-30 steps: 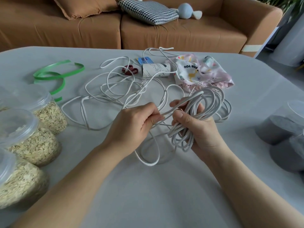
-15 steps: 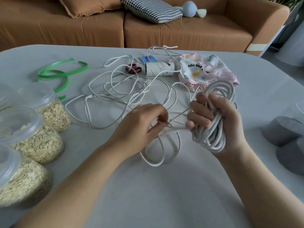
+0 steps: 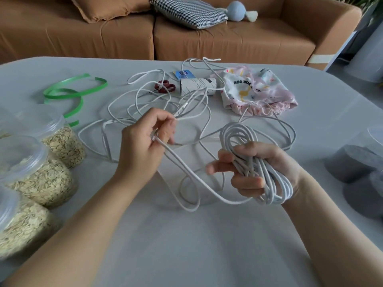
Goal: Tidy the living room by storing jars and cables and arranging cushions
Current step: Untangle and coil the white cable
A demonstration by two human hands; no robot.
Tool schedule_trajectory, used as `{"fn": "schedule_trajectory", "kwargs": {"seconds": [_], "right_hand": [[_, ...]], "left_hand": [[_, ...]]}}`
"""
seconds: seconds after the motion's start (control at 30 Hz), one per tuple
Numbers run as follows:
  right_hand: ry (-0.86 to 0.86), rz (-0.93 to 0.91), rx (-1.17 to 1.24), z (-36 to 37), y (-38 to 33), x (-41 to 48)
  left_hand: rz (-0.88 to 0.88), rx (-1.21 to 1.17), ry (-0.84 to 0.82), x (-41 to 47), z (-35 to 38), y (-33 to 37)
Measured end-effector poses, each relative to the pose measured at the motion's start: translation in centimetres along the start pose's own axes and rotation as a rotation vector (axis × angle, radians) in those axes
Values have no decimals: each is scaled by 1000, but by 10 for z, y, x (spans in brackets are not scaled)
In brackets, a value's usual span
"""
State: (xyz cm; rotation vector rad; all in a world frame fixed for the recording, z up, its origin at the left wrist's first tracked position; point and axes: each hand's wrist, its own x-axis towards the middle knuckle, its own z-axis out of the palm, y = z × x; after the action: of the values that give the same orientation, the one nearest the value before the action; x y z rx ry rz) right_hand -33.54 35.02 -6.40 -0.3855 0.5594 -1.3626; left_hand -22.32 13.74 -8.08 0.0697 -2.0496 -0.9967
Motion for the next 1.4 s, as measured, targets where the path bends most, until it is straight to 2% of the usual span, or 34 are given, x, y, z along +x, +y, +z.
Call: {"fn": "schedule_trajectory", "kwargs": {"seconds": [0.23,0.4,0.6,0.7,0.8,0.9,1.03,1.17,1.23,1.4], "right_hand": [[6,5,-181,10,14,6],[17,-6,-298,15,23,16],[84,-42,-354,11,28,20],[110,-203,-366,9,25,20],[130,-459,-282,8,18,18],[180,-693,-260,8,13,17],[269,-830,-268,8,13,16],[482,-814,-357,10,13,18],[575,-776,-374,11,14,19],[678,-680,-452,11,18,22]], "left_hand": [[279,318,-67,6,4,21],[287,390,-186,3,6,14],[310,400,-108,2,9,9],[240,311,-92,1,5,-3],[128,216,-101,1,4,-9],[103,232,-123,2,6,-12],[73,279,-175,1,8,-14],[51,195,-124,2,6,-9],[91,246,-125,2,6,-8],[252,356,-248,-2,13,-4]]}}
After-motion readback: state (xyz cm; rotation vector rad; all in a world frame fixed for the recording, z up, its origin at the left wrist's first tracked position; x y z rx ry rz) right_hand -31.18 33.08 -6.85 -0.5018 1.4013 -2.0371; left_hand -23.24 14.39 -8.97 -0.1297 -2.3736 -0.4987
